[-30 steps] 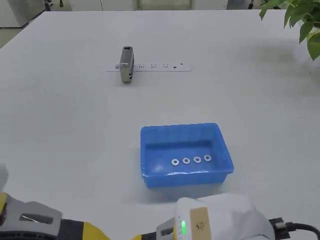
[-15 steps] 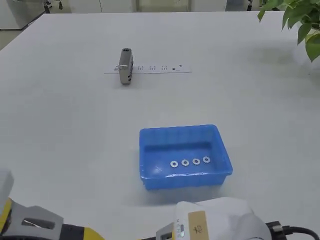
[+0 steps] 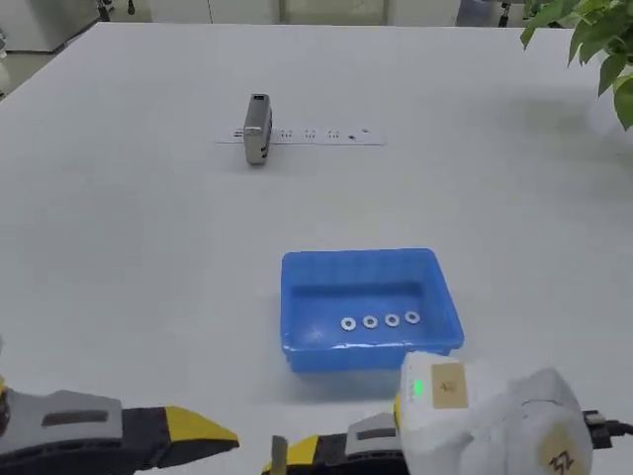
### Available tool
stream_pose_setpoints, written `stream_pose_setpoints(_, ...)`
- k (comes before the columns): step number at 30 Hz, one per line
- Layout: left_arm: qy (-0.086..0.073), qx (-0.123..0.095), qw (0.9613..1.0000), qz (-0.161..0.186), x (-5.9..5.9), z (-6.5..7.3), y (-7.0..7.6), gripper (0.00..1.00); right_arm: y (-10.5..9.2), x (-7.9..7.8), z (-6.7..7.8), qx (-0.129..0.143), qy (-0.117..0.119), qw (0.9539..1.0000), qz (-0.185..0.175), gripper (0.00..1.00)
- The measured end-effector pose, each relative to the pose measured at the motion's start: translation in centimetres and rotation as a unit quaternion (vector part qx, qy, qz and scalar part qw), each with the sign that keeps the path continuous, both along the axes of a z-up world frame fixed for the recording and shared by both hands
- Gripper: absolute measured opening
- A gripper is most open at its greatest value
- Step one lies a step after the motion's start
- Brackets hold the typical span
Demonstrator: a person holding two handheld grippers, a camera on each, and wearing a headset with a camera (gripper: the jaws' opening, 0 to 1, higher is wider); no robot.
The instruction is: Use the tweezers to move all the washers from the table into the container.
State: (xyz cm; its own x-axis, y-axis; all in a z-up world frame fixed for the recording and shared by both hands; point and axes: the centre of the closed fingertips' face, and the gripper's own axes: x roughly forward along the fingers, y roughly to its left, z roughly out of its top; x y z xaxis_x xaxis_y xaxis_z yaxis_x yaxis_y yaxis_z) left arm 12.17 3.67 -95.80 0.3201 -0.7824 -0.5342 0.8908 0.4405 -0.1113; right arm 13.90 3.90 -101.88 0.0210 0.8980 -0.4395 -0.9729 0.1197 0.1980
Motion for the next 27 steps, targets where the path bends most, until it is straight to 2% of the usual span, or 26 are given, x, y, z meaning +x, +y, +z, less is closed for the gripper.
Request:
stream_pose_setpoints(4, -0.012, -0.016, 0.9993, 0.031, 0.6, 0.0, -0.6, 0.41, -1.6, 1.9, 1.1, 0.009, 0.001, 0.9996, -0.028, 0.03)
stream_pose_setpoints(8, -0.025, -0.046, 0.9957, 0.076, 1.4, 0.5, -1.2, 0.49, -2.8, 3.5, 2.0, 0.017, -0.001, 0.9985, -0.052, 0.03)
stream_pose_setpoints(10, -0.041, -0.059, 0.9923, 0.101, 1.8, 0.7, -1.3, 0.53, -3.3, 4.2, 2.4, 0.023, 0.001, 0.9976, -0.065, 0.03)
stream_pose_setpoints(11, -0.057, -0.061, 0.9896, 0.117, 2.2, 0.8, -1.3, 0.54, -3.6, 4.7, 2.6, 0.027, 0.001, 0.9969, -0.073, 0.03)
stream_pose_setpoints(12, -0.065, -0.060, 0.9878, 0.128, 2.5, 0.7, -1.3, 0.56, -3.7, 4.9, 2.8, 0.029, 0.001, 0.9966, -0.077, 0.03)
stream_pose_setpoints(14, -0.068, -0.069, 0.9827, 0.158, 3.0, 0.3, -1.2, 0.60, -3.9, 5.6, 3.2, 0.037, 0.003, 0.9954, -0.089, 0.03)
stream_pose_setpoints(16, -0.079, -0.089, 0.9760, 0.183, 3.5, 0.6, -1.4, 0.64, -4.1, 6.3, 3.8, 0.044, 0.000, 0.9942, -0.098, 0.03)
stream_pose_setpoints(17, -0.080, -0.094, 0.9739, 0.191, 3.6, 0.6, -1.5, 0.66, -4.1, 6.7, 4.1, 0.048, 0.000, 0.9936, -0.102, 0.03)
stream_pose_setpoints(19, -0.099, -0.095, 0.9675, 0.213, 4.1, 0.7, -1.4, 0.70, -4.2, 7.6, 4.8, 0.059, -0.002, 0.9916, -0.115, 0.03)
stream_pose_setpoints(22, -0.103, -0.101, 0.9616, 0.234, 4.5, 1.0, -2.1, 0.78, -4.2, 8.9, 5.6, 0.068, -0.007, 0.9893, -0.129, 0.03)
stream_pose_setpoints(23, -0.107, -0.109, 0.9579, 0.243, 4.7, 1.2, -2.2, 0.80, -4.1, 9.5, 5.8, 0.070, -0.010, 0.9883, -0.135, 0.03)
stream_pose_setpoints(25, -0.113, -0.121, 0.9555, 0.244, 4.8, 1.3, -2.7, 0.83, -3.9, 10.5, 6.1, 0.074, -0.014, 0.9868, -0.143, 0.03)
stream_pose_setpoints(26, -0.118, -0.123, 0.9554, 0.241, 4.9, 1.3, -3.0, 0.83, -3.8, 10.9, 6.2, 0.075, -0.015, 0.9863, -0.146, 0.03)
stream_pose_setpoints(27, -0.123, -0.117, 0.9570, 0.235, 4.8, 1.1, -3.4, 0.83, -3.6, 11.4, 6.2, 0.076, -0.019, 0.9857, -0.149, 0.03)
